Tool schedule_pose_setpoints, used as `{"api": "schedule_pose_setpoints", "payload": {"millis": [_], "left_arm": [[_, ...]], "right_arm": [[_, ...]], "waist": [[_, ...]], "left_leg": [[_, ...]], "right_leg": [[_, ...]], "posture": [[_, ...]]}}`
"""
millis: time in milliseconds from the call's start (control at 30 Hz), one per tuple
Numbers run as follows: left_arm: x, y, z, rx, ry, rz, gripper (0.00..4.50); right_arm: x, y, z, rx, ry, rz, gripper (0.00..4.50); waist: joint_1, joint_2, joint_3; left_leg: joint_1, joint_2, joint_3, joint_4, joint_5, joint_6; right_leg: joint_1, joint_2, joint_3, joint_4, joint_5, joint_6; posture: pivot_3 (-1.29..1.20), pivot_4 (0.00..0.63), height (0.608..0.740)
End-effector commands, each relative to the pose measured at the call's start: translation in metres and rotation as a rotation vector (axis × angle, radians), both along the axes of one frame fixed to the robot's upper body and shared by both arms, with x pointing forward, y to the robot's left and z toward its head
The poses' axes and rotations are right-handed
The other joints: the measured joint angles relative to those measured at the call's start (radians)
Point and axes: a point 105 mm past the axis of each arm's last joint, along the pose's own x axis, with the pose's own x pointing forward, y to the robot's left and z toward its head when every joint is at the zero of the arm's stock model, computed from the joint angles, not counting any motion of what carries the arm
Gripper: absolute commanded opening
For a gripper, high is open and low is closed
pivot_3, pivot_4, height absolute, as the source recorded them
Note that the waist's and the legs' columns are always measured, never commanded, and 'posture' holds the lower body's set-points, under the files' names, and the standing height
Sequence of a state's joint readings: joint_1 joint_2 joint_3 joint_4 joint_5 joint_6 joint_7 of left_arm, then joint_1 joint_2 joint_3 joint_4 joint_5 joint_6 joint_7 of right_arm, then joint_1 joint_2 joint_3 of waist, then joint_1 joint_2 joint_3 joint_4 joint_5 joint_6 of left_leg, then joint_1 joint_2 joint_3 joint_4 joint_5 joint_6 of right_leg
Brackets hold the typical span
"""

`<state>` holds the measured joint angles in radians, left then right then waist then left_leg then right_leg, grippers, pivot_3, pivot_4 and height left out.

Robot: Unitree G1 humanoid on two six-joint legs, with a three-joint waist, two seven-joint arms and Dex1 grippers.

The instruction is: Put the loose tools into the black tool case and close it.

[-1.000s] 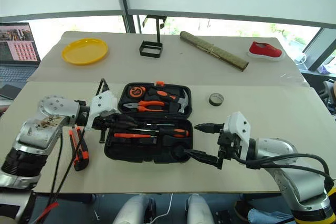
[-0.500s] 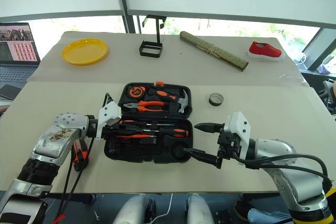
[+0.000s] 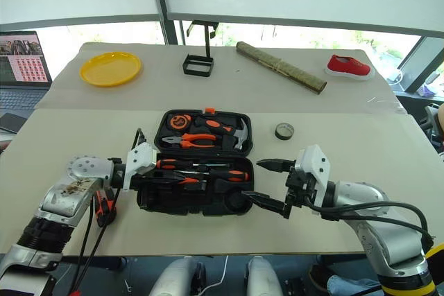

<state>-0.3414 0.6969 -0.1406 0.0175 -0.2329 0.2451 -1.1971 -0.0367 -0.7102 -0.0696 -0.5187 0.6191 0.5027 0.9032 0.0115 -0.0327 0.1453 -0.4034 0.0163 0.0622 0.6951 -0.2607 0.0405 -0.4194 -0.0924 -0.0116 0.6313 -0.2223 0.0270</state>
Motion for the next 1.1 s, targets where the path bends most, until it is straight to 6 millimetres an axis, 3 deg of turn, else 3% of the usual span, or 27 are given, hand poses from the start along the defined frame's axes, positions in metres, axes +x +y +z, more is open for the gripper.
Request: {"api": "schedule_pose_setpoints", "payload": {"millis": [33,100,200,267,433,533,700,800,867,1033,1100], "left_arm": [[-0.001,0.009,-0.021,0.03,0.062,0.063,0.07],[0.0,0.008,-0.007,-0.054,0.017,0.08,0.07],[-0.004,0.032,0.036,-0.275,-0.149,0.2,0.82],[-0.018,0.056,0.047,-0.318,-0.21,0.289,1.61],[-0.056,0.117,0.039,-0.256,-0.259,0.575,3.32],[-0.097,0.171,0.032,-0.237,-0.29,0.876,4.35],[-0.15,0.206,0.01,-0.167,-0.212,1.122,4.47],[-0.169,0.21,0.0,-0.154,-0.132,1.207,4.47],[-0.172,0.197,0.002,-0.172,-0.079,1.214,4.47],[-0.157,0.172,0.016,-0.158,-0.015,1.218,4.47],[-0.146,0.165,0.016,-0.126,0.046,1.324,4.47]], "right_arm": [[0.002,0.002,0.01,0.013,-0.051,0.004,4.5],[0.003,0.004,0.013,0.034,-0.068,0.013,4.5],[0.001,0.002,0.023,0.093,-0.16,0.032,4.5],[-0.001,-0.002,0.025,0.119,-0.234,0.045,4.5],[-0.014,-0.008,0.024,0.206,-0.354,0.145,4.5],[-0.017,-0.008,0.026,0.27,-0.401,0.178,4.5],[-0.024,-0.004,0.019,0.265,-0.426,0.273,4.5],[-0.03,-0.002,0.015,0.253,-0.434,0.325,4.5],[-0.033,0.002,0.017,0.271,-0.438,0.34,4.5],[-0.029,0.005,0.021,0.296,-0.432,0.328,4.5],[-0.024,0.005,0.022,0.289,-0.437,0.311,4.5]], "waist": [[0.0,0.001,0.0],[-0.002,0.001,-0.001],[-0.007,0.001,-0.001],[-0.013,0.001,0.0],[-0.017,0.001,0.0],[-0.019,0.001,0.0],[-0.009,0.001,0.0],[-0.001,0.0,0.0],[0.004,-0.001,0.0],[0.004,-0.002,0.0],[0.002,-0.001,0.001]], "left_leg": [[0.0,0.0,0.0,0.0,0.0,0.0],[0.001,0.0,0.0,0.0,0.0,0.0],[0.0,0.001,0.0,0.0,0.0,0.0],[-0.002,0.001,0.0,-0.001,0.0,0.0],[-0.001,0.001,0.0,-0.002,0.0,0.0],[0.0,0.001,0.0,-0.002,0.0,0.0],[0.002,0.001,0.0,-0.002,-0.001,0.0],[0.004,0.001,0.001,-0.002,-0.001,0.0],[0.004,0.001,0.001,-0.002,-0.001,0.0],[0.004,0.001,0.001,-0.002,-0.002,-0.002],[0.004,0.001,0.001,-0.002,-0.002,-0.001]], "right_leg": [[0.0,0.0,0.0,0.0,0.0,0.0],[0.0,0.0,0.0,0.0,0.0,0.0],[-0.001,0.0,0.001,0.0,0.0,0.0],[-0.003,0.001,0.0,0.0,0.0,-0.001],[-0.002,-0.002,0.0,-0.001,0.0,-0.001],[0.0,-0.003,0.0,-0.002,0.001,0.0],[-0.002,-0.005,-0.001,-0.002,-0.001,-0.002],[-0.001,-0.006,-0.002,-0.004,-0.005,-0.007],[-0.002,-0.006,-0.002,-0.004,-0.005,-0.008],[-0.002,-0.008,-0.002,-0.004,-0.005,-0.008],[-0.002,-0.007,-0.001,-0.003,-0.005,-0.008]], "posture": [[0.0,0.15,0.74],[0.0,0.15,0.74],[0.0,0.15,0.74],[0.0,0.15,0.74],[0.0,0.15,0.74],[0.0,0.15,0.74],[0.0,0.15,0.74],[0.0,0.15,0.74],[0.0,0.15,0.74],[0.0,0.15,0.74],[0.0,0.15,0.74]]}}
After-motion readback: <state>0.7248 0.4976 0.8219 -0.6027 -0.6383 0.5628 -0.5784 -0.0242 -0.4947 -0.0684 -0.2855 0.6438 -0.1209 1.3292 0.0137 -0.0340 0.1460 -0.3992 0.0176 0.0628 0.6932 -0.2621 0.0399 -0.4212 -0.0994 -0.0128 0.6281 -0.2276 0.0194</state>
